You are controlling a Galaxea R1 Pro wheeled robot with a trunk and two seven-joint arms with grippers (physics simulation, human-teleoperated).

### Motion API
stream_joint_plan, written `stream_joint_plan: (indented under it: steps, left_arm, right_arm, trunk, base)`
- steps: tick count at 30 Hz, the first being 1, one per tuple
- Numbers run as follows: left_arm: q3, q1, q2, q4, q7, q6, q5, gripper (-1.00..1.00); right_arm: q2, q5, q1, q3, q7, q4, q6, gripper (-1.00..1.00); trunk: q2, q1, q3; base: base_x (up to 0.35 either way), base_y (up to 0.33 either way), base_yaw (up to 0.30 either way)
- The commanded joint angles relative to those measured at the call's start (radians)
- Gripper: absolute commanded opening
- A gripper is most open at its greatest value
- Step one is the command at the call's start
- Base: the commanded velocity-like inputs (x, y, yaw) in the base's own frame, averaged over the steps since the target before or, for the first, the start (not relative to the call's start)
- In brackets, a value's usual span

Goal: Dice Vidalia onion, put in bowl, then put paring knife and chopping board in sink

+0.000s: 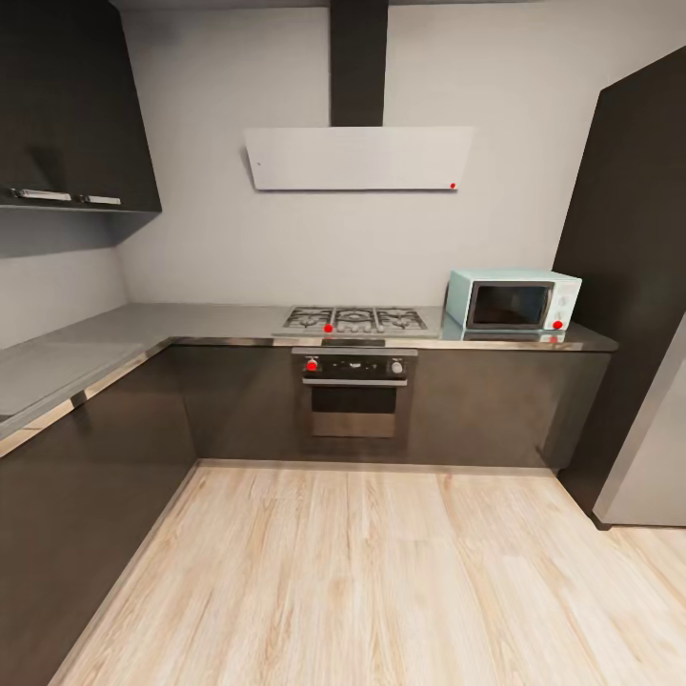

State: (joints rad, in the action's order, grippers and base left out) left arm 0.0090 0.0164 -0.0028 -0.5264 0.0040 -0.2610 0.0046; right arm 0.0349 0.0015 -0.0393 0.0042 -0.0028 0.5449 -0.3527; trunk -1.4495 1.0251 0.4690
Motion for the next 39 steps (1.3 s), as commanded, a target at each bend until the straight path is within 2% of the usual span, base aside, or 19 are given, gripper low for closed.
stream_joint_plan:
  steps: [1, 3, 5, 15, 39]
  left_arm:
    - [0.0, 0.001, 0.011, 0.0, 0.0, -0.004, 0.002, 1.0]
    - [-0.001, 0.001, 0.018, 0.0, -0.001, -0.005, 0.003, 1.0]
    - [-0.001, 0.001, 0.019, 0.001, -0.001, -0.004, 0.004, 1.0]
    - [-0.002, 0.001, 0.021, 0.004, 0.0, -0.005, 0.004, 1.0]
    - [-0.005, 0.001, 0.015, 0.035, -0.001, -0.005, 0.0, 1.0]
  right_arm:
    - [-0.002, 0.0, -0.001, 0.0, 0.0, -0.005, -0.021, 1.0]
    - [-0.001, 0.0, -0.001, 0.003, 0.0, -0.01, -0.063, 1.0]
    - [-0.002, -0.002, -0.001, 0.002, 0.0, -0.012, -0.073, 1.0]
    - [-0.002, -0.003, -0.001, -0.001, -0.001, -0.014, -0.075, 1.0]
    - [-0.003, -0.003, -0.001, -0.002, -0.003, -0.014, -0.077, 1.0]
  trunk:
    - [-0.001, 0.0, 0.001]
    - [-0.001, 0.0, 0.001]
    - [-0.001, 0.0, 0.001]
    - [-0.001, 0.0, 0.001]
    - [-0.001, 0.0, 0.007]
  base:
    - [0.0, 0.0, 0.0]
    - [0.0, 0.0, 0.0]
    - [0.0, 0.0, 0.0]
    - [0.0, 0.0, 0.039]
    - [0.0, 0.0, 0.262]
